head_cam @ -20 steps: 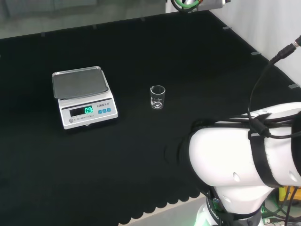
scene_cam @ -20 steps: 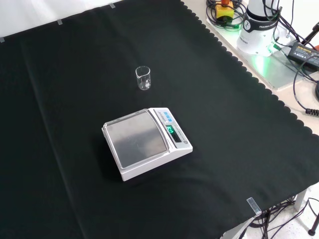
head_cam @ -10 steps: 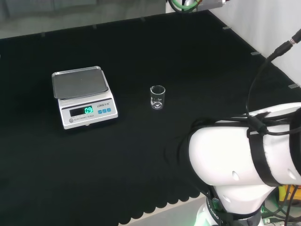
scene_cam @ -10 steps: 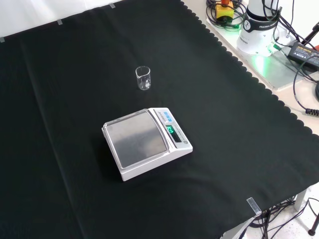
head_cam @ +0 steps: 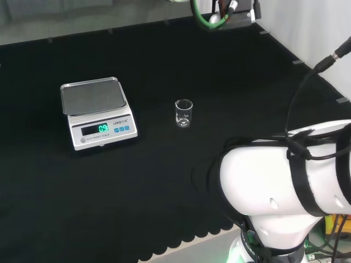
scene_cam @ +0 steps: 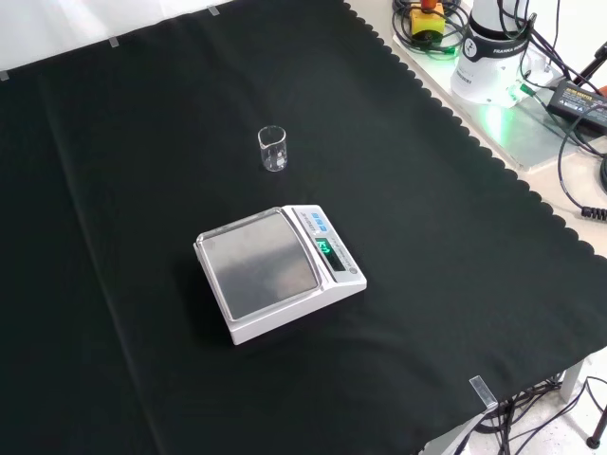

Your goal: Pick up the beaker.

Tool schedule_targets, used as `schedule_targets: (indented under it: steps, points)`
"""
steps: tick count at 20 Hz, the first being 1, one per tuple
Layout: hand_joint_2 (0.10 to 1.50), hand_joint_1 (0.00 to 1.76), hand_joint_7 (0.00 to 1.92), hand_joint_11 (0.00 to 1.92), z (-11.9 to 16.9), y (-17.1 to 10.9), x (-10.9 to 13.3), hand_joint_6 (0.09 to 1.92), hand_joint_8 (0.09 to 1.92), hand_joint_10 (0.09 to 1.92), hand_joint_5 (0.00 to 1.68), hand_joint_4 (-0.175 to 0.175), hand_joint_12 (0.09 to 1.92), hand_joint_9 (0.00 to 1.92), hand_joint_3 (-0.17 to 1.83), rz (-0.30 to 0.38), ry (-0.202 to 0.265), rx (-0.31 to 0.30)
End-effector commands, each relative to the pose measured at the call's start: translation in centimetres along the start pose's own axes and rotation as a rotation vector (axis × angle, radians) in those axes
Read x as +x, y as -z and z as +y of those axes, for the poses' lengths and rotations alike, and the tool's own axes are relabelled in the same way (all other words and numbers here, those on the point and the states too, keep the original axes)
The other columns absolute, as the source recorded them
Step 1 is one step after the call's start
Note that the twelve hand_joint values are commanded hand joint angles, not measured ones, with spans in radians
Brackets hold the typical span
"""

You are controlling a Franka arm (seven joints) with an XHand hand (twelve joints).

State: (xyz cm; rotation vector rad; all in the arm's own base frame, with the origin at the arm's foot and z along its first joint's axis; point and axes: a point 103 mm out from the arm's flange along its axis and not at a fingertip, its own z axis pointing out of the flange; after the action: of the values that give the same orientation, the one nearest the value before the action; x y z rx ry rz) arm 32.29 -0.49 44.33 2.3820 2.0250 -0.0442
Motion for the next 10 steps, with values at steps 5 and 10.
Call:
schedule_targets:
  steps: [5, 10]
  points:
    - [1.0, 0.0, 0.04, 0.0, 3.1, -7.1, 0.3, 0.09, 0.09, 0.37, 0.02, 0.003, 1.27, 0.0, 0.3, 0.13, -0.118, -0.05]
    - [1.01, 0.01, 0.07, 0.0, 4.3, -10.7, 1.0, 0.09, 0.09, 0.53, 0.07, -0.009, 1.34, 0.0, 0.28, 0.095, -0.137, -0.037]
